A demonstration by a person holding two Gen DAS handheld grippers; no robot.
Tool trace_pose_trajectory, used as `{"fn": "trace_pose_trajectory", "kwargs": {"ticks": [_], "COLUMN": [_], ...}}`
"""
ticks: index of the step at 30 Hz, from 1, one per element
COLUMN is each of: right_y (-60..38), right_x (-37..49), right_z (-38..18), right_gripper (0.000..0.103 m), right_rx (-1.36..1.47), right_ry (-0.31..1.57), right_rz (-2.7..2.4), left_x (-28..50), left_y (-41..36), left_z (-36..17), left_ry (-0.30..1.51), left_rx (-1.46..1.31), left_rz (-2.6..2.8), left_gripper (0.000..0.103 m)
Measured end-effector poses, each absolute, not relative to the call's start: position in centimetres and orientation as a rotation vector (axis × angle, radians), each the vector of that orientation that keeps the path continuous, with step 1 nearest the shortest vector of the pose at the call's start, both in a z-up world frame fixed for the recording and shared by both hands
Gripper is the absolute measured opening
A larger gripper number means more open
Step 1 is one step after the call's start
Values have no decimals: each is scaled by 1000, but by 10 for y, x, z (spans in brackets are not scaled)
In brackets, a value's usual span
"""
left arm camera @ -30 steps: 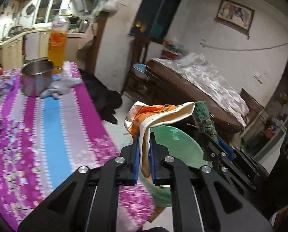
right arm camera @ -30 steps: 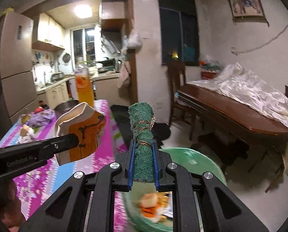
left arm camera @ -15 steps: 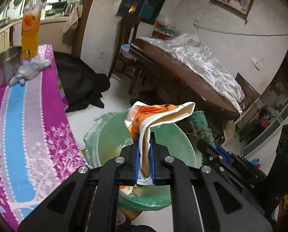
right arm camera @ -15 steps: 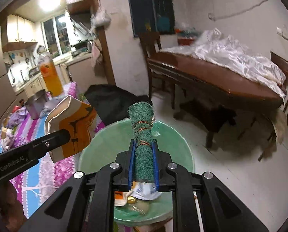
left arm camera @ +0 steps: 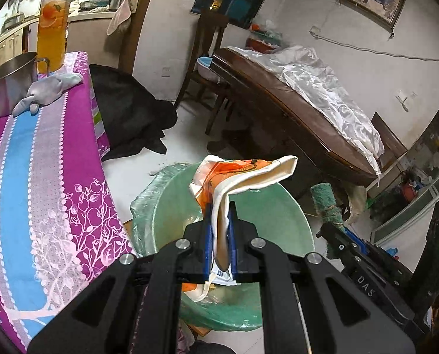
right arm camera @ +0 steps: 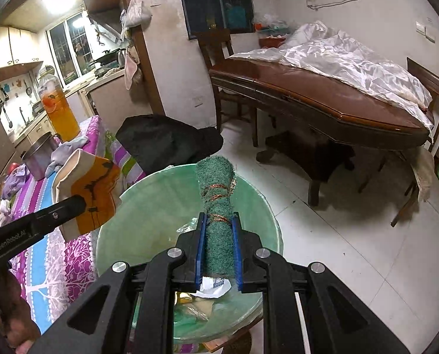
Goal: Collect trash
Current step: 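Carry the wrapper and green scrubber over the green bin, then open the left tool over the bin while the right tool releases the scrubber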
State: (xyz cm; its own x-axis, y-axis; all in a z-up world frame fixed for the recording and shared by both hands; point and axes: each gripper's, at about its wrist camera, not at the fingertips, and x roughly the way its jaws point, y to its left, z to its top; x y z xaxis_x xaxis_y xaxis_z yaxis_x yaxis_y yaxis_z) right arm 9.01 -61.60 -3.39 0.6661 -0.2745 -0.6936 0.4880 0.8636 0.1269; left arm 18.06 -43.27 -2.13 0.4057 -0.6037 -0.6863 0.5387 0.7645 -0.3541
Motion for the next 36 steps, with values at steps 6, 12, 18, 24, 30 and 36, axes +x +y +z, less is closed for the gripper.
{"fn": "trace_pose_trajectory", "kwargs": {"ticks": [6, 12, 18, 24, 30, 36], "right_y": [-612, -612, -615, -616, -611, -599], "right_x": [94, 98, 100, 96, 93, 85], "right_z": [-32, -32, -29, -29, -25, -16], "right_gripper": [16, 16, 50, 50, 50, 59], "right_rx": [310, 304, 320, 329, 319, 301], "right_ry": [729, 732, 705, 695, 687, 652], "right_rz": [-436, -434, -429, -430, -425, -417], "left_x": [183, 184, 187, 187, 185, 183], "left_y": [-436, -441, -444, -445, -446, -436], "left_z": [-24, -26, -27, -28, -28, -25], "left_ry": [909, 914, 908, 909, 906, 887], "left_rx": [-71, -63, -52, -45, -33, -25], "left_rz": [-726, -738, -721, -719, -720, -712], "left_gripper": [8, 8, 53, 54, 54, 55]}}
